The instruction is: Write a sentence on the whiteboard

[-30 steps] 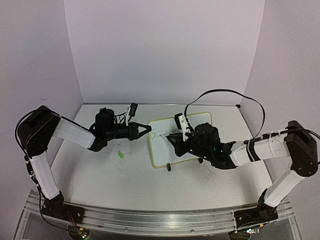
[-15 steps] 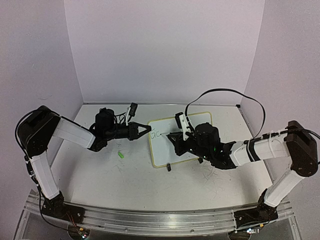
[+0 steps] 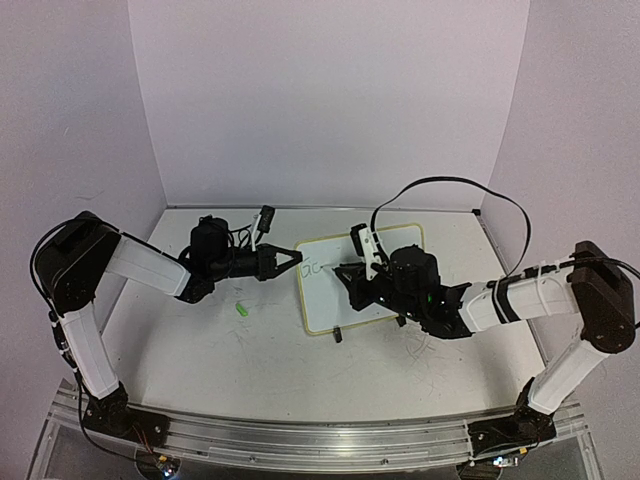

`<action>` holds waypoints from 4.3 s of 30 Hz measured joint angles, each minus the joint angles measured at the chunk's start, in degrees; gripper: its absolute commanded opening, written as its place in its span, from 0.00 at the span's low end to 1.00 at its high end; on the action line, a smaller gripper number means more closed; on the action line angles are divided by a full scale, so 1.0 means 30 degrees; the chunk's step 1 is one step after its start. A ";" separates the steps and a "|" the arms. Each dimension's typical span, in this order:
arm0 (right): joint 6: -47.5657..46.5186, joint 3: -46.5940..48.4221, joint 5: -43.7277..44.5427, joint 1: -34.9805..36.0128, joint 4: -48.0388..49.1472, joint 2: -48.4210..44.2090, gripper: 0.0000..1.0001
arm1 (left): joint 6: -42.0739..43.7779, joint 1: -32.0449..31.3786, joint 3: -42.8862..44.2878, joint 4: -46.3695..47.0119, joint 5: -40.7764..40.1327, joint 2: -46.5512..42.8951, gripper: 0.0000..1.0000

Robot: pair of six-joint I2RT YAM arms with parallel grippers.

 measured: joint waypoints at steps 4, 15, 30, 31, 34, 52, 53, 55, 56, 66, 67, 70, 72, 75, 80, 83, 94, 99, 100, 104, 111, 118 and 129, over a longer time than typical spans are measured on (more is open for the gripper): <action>0.0007 0.0037 -0.0007 0.0000 0.0013 0.0070 0.00 | 0.0000 0.0000 0.0000 -0.0099 -0.0014 0.0000 0.00; 0.0014 0.0454 -0.0085 -0.0004 0.0212 0.0335 0.00 | 0.0000 0.0004 0.0000 -0.0132 -0.0007 -0.0004 0.00; 0.0079 0.0343 -0.0852 -0.0007 0.0574 0.0369 0.00 | 0.0073 0.0000 0.0000 -0.0121 0.0007 -0.0036 0.00; 0.0099 0.0025 -0.0865 -0.0054 0.0601 0.0091 0.00 | 0.0086 -0.0013 0.0000 -0.0114 0.0001 -0.0063 0.00; 0.0207 -0.1108 -0.0903 -0.0368 0.0700 -0.0893 0.00 | 0.0095 -0.0042 0.0000 -0.0116 0.0000 -0.0107 0.00; 0.0201 -0.0959 -0.0939 -0.0758 0.0976 -0.0830 0.00 | 0.0124 -0.0044 0.0042 -0.0143 0.0025 -0.0117 0.00; 0.0196 -0.0949 -0.0939 -0.0758 0.0989 -0.0803 0.00 | 0.0124 -0.0044 0.0056 -0.0148 0.0029 -0.0117 0.00; 0.0199 -0.0892 -0.0942 -0.0758 0.0999 -0.0725 0.00 | 0.0124 -0.0044 0.0066 -0.0160 0.0029 -0.0117 0.00; 0.0200 -0.0834 -0.0946 -0.0758 0.1007 -0.0665 0.00 | 0.0124 -0.0044 0.0066 -0.0178 0.0029 -0.0117 0.00; 0.0196 -0.0419 -0.0972 -0.0736 0.1128 -0.0265 0.00 | 0.0124 -0.0044 0.0066 -0.0267 0.0018 -0.0117 0.00; 0.0196 -0.0410 -0.0975 -0.0730 0.1134 -0.0253 0.00 | 0.0124 -0.0044 0.0066 -0.0267 0.0021 -0.0117 0.00; 0.0199 -0.0357 -0.1015 -0.0697 0.1133 -0.0212 0.00 | 0.0134 -0.0044 0.0066 -0.0267 0.0017 -0.0117 0.00; 0.0207 -0.0354 -0.1019 -0.0681 0.1128 -0.0207 0.00 | 0.0138 -0.0044 0.0066 -0.0267 0.0022 -0.0117 0.00; 0.0239 -0.0357 -0.1019 -0.0663 0.1128 -0.0207 0.00 | 0.0138 -0.0044 0.0073 -0.0274 0.0022 -0.0124 0.00; 0.0446 -0.0564 -0.1018 -0.0549 0.1135 -0.0207 0.00 | 0.0237 -0.0044 0.0073 -0.0280 0.0015 -0.0138 0.00; 0.0525 -0.0825 -0.1039 -0.0447 0.1120 -0.0207 0.00 | 0.0292 -0.0044 0.0099 -0.0307 0.0015 -0.0138 0.00; 0.0724 -0.1064 -0.0790 -0.0372 0.1070 -0.0225 0.00 | 0.0397 -0.0044 0.0102 -0.0438 0.0015 -0.0138 0.00; 0.0801 -0.1115 -0.0464 -0.0320 0.1040 -0.0294 0.00 | 0.0423 -0.0044 0.0102 -0.0449 0.0014 -0.0146 0.00; 0.0820 -0.1115 -0.0414 -0.0314 0.1040 -0.0301 0.00 | 0.0423 -0.0044 0.0102 -0.0449 0.0008 -0.0146 0.00; 0.0894 -0.1169 -0.0197 -0.0279 0.1045 -0.0356 0.00 | 0.0423 -0.0044 0.0102 -0.0454 0.0007 -0.0146 0.00; 0.0952 -0.1223 0.0165 -0.0248 0.1090 -0.0424 0.00 | 0.0423 -0.0044 0.0102 -0.0462 0.0000 -0.0153 0.00; 0.1005 -0.1224 0.0398 -0.0248 0.1197 -0.0440 0.00 | 0.0430 -0.0044 0.0102 -0.0471 0.0000 -0.0160 0.00; 0.1005 -0.1217 0.0657 -0.0252 0.1452 -0.0484 0.00 | 0.0437 -0.0044 0.0102 -0.0471 0.0000 -0.0175 0.00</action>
